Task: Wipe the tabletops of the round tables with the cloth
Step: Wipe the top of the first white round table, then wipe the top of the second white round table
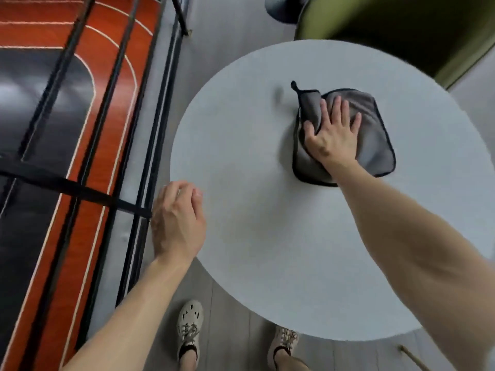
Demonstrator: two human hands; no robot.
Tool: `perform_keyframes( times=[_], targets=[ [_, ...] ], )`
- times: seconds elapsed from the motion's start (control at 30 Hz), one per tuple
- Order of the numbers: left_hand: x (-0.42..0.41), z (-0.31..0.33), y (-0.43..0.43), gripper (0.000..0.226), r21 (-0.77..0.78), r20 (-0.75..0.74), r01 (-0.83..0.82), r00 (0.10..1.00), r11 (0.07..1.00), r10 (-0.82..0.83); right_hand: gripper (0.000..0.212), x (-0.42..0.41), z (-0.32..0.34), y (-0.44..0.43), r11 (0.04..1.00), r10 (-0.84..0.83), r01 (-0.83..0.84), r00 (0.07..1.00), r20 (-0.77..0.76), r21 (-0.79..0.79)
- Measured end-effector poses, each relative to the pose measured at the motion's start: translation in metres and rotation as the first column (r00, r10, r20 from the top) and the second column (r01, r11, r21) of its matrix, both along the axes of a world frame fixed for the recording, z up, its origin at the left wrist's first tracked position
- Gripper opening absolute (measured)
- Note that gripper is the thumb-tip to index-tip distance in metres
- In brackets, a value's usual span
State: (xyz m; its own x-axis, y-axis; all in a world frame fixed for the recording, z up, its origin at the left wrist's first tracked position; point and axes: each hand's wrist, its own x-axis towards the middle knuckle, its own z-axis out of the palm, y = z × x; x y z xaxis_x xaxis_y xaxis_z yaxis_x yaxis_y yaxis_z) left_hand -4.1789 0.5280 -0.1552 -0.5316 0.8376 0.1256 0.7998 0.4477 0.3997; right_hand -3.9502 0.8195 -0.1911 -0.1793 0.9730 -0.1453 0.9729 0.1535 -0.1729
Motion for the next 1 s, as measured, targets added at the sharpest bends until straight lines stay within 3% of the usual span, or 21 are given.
perform_keyframes(
  times=[0.1, 0.2, 0.33, 0.43, 0.53, 0.63, 0.7, 0.8, 0.9, 1.0],
  targets=[
    [-0.013, 0.007, -0.028, 0.022, -0.002, -0.024, -0.115, 0.993, 0.993, 0.115, 0.078, -0.112, -0.003, -0.039, 0.955, 0.296, -0.296, 0.955, -0.026, 0.010],
    [-0.020, 0.018, -0.051, 0.016, -0.027, -0.066, -0.152, 0.986, 0.988, 0.150, 0.073, -0.153, -0.008, -0.136, 0.846, 0.533, -0.530, 0.844, -0.066, 0.054],
    [-0.015, 0.029, -0.057, 0.014, -0.061, -0.078, -0.122, 0.990, 0.991, 0.117, 0.069, -0.079, -0.010, -0.239, 0.701, 0.710, -0.712, 0.692, -0.131, 0.041],
    [0.006, 0.023, -0.048, 0.019, -0.163, -0.042, -0.031, 0.999, 0.986, 0.025, 0.068, 0.044, 0.002, -0.266, 0.675, 0.727, -0.733, 0.681, -0.091, -0.087],
    [0.050, 0.019, -0.028, 0.023, -0.268, 0.049, 0.144, 0.990, 0.953, -0.136, 0.062, 0.180, 0.014, -0.235, 0.837, 0.543, -0.532, 0.835, 0.085, -0.126],
    [0.110, 0.032, 0.001, 0.020, -0.395, 0.166, 0.388, 0.922, 0.833, -0.350, 0.050, 0.295, 0.064, -0.193, 0.981, 0.069, -0.036, 0.982, 0.174, -0.188],
    [0.153, 0.048, 0.019, 0.017, -0.492, 0.226, 0.528, 0.845, 0.692, -0.484, 0.034, 0.344, 0.124, -0.181, 0.959, -0.178, 0.220, 0.958, 0.226, -0.178],
    [0.227, 0.073, 0.048, 0.026, -0.484, 0.285, 0.660, 0.740, 0.575, -0.609, 0.049, 0.389, 0.188, -0.169, 0.901, -0.420, 0.428, 0.901, 0.109, -0.069],
    [0.311, 0.104, 0.089, 0.041, -0.395, 0.369, 0.761, 0.645, 0.515, -0.670, 0.051, 0.425, 0.211, -0.149, 0.876, -0.478, 0.479, 0.878, 0.021, -0.059],
    [0.402, 0.129, 0.147, 0.050, -0.237, 0.625, 0.849, 0.505, 0.471, -0.595, 0.057, 0.456, 0.214, -0.112, 0.829, -0.559, 0.552, 0.823, -0.096, -0.095]
  ],
)
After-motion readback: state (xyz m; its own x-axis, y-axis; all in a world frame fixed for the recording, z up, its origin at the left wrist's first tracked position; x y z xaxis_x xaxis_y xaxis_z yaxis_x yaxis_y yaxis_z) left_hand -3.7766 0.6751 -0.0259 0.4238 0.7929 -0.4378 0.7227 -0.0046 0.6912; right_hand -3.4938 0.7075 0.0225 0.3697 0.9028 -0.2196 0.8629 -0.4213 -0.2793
